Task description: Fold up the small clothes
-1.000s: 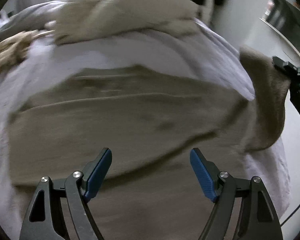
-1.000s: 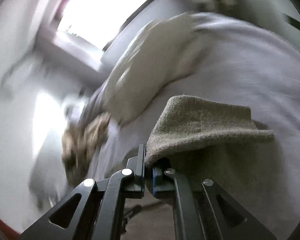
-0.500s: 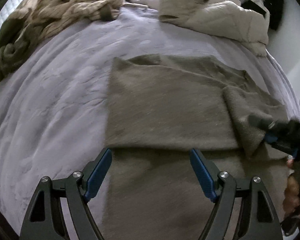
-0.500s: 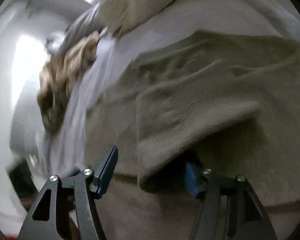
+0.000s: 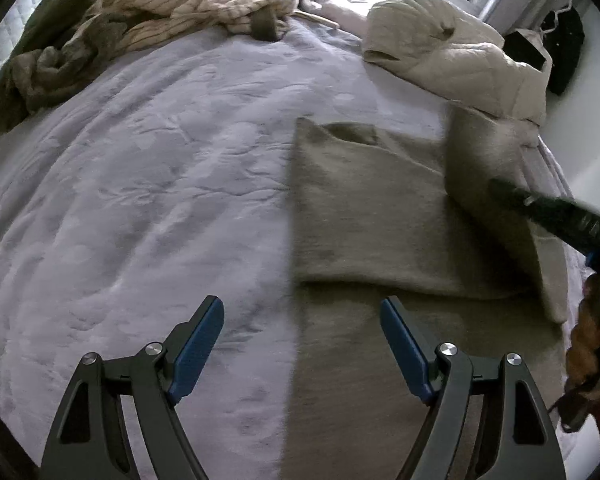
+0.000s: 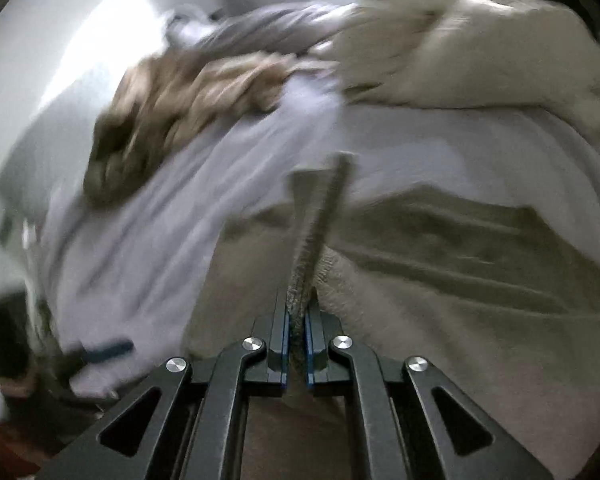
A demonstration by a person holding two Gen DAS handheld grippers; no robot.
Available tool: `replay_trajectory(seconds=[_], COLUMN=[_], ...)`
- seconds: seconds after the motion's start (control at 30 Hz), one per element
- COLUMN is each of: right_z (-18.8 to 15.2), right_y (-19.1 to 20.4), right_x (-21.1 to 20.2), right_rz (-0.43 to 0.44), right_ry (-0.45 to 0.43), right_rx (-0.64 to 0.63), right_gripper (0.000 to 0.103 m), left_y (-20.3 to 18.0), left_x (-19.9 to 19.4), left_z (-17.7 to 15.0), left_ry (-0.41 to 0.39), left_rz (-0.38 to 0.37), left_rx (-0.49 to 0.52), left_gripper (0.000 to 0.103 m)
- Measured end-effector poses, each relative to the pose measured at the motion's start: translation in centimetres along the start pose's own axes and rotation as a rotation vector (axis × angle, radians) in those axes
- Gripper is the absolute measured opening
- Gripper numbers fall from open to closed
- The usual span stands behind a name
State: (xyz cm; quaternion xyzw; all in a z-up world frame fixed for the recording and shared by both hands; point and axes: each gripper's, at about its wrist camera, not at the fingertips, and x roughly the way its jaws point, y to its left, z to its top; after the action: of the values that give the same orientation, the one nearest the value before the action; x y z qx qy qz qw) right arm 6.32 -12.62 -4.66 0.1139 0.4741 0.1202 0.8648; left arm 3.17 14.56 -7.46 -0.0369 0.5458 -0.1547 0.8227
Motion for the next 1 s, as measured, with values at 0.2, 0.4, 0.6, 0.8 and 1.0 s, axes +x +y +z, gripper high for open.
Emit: replay_trajectory(seconds=[0.2,0.4,0.6,0.8,1.0], right_z=[-2.8,-5.6,-12.9,-17.6,-18.1], right_y=[1.6,-5.1,-15.3,-22.1,-24.3], right_x=[4.2,-2.3,-9.5,-12.0,-10.5], right_rz=[0.003,0.053,-0.008,0.027,0.069], right_ry=[0.167,0.104,0.016,-0.112,-0.166], right_rx=[-0.051,0.288,0.703,0.985,1.117], right_gripper=[0.050,0.053,0.053,0.053,0.006], left_y=[1.0,-1.4,-4.8,-6.0,-5.5], left_x=[0.2,1.6,3.9,6.0,7.4], left_z=[0.5,1.7,3.8,5.7,6.1], left_ry=[0.024,0.101,0.118,0.134,0.136], left_rz=[-0.058,-0.275,-0.366,-0.272,-0.162], left_rx=[-0.016,-0.057,-0.102,-0.130,-0.138], left_gripper=[0.080,0.080,0.080,0.080,0.013])
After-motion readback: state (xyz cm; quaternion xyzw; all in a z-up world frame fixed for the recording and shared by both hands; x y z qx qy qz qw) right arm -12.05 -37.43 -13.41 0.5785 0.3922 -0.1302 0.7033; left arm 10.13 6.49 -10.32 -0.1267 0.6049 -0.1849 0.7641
